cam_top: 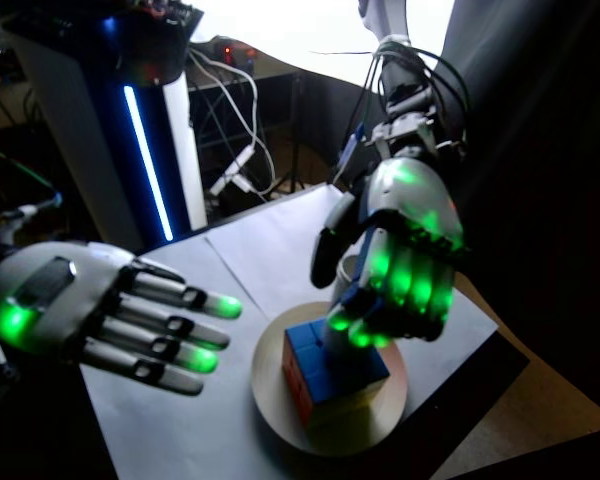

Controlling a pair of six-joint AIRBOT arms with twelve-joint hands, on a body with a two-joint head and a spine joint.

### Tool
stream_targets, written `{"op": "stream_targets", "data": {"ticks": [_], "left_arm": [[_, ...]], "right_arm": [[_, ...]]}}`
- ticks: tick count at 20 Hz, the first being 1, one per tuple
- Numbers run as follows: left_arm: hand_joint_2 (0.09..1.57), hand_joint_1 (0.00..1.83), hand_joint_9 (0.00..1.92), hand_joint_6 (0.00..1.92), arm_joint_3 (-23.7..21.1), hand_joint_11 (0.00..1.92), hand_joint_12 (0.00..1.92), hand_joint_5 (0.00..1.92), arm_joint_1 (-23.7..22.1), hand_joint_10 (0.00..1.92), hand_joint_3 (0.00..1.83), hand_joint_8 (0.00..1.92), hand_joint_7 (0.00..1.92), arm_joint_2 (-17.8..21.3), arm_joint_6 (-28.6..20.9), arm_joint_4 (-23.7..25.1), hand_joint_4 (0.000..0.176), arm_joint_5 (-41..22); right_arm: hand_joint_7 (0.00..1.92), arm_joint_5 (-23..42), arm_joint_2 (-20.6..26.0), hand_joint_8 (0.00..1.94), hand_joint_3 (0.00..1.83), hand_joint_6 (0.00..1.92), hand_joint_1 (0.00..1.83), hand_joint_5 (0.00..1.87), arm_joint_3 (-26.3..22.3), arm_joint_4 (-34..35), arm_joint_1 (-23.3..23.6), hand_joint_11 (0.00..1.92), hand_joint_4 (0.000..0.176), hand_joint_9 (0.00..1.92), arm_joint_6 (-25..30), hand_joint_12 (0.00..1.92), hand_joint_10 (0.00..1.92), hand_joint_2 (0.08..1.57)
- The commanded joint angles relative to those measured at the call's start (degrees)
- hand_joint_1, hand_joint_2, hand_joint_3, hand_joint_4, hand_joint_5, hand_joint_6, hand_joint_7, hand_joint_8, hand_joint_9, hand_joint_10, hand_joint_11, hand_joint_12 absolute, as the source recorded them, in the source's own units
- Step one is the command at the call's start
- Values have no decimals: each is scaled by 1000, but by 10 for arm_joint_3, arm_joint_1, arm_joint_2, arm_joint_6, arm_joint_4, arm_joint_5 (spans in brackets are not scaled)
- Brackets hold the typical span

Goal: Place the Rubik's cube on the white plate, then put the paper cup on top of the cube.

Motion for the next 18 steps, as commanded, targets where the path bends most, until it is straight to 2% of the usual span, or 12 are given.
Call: {"op": "stream_targets", "data": {"ticks": [1, 3, 4, 5, 6, 8, 10, 13, 15, 16, 17, 18], "left_arm": [[980, 970, 336, 731, 3, 0, 1640, 198, -4, 544, 289, 21, 442, -3, -4, -20, 67, -52], [1125, 882, 304, 453, 4, 0, 1634, 228, -2, 466, 26, 0, 372, -4, -5, -22, 85, -52], [1123, 832, 284, 353, 5, 0, 1616, 240, 0, 402, 6, 0, 344, -5, -7, -22, 102, -53], [1119, 832, 275, 326, 5, 0, 1535, 228, 1, 387, 4, 1, 337, -5, -8, -22, 86, -53], [1131, 806, 301, 180, 6, 0, 1463, 231, 2, 285, 3, 1, 334, -5, -10, -22, 60, -53], [1106, 738, 167, 81, 6, 0, 1392, 209, 3, 143, 0, 0, 216, -5, -11, -22, 108, -54], [1086, 653, 50, 17, 6, 0, 1334, 117, 4, 66, 0, 0, 26, -3, -13, -25, 163, -61], [1048, 524, 0, 0, -8, 0, 1114, 0, 5, 0, 0, 0, 0, 15, 6, -52, 176, -85], [1122, 518, 0, 0, -31, 0, 567, 0, 5, 0, 1, 0, 0, 40, 42, -80, 176, -106], [1131, 507, 0, 0, -48, 0, 193, 0, 5, 0, 2, 0, 0, 60, 57, -94, 176, -124], [1170, 528, 0, 0, -62, 0, 1, 0, 6, 0, 15, 0, 0, 78, 68, -106, 176, -139], [1118, 507, 0, 0, -74, 3, 1, 0, 11, 0, 0, 0, 0, 96, 75, -117, 176, -160]], "right_arm": [[0, 72, 0, 0, 0, 0, 519, 0, 2, 5, 3, 3, 10, 0, 1, 2, 0, 1171], [0, 72, 0, 0, 0, 0, 468, 0, 2, 6, 3, 22, 0, 3, 1, 16, 1, 1170], [0, 72, 0, 0, 0, 0, 549, 0, 2, 6, 3, 0, 34, 0, 1, 0, 0, 1161], [0, 72, 0, 0, 0, 0, 537, 0, 2, 6, 2, 0, 41, 0, 1, 0, 0, 1160], [0, 72, 0, 0, 2, 0, 521, 0, 2, 7, 2, 10, 6, 0, 1, 5, 0, 1171], [0, 72, 0, 0, 3, 0, 476, 0, 2, 8, 1, 29, 0, 3, 1, 20, 1, 1175], [0, 72, 0, 0, 0, 0, 532, 0, 2, 8, 0, 0, 44, 0, 1, 0, 0, 1164], [0, 72, 1, 0, 1, 0, 533, 0, 2, 8, 0, 4, 0, 0, 1, 2, 0, 1173], [0, 74, 6, 0, 5, 0, 527, 0, -3, 8, 0, 0, 48, 0, 1, 0, 0, 1183], [0, 80, 11, 0, 5, 0, 539, 0, -7, 8, 0, 0, 47, 0, 1, 0, 0, 1184], [0, 81, 16, 0, 5, 0, 490, 0, -11, 8, 0, 11, 5, 2, 1, 5, 1, 1186], [0, 87, 22, 0, 6, 0, 485, 0, -14, 8, 0, 17, 7, 3, 1, 9, 1, 1189]]}}
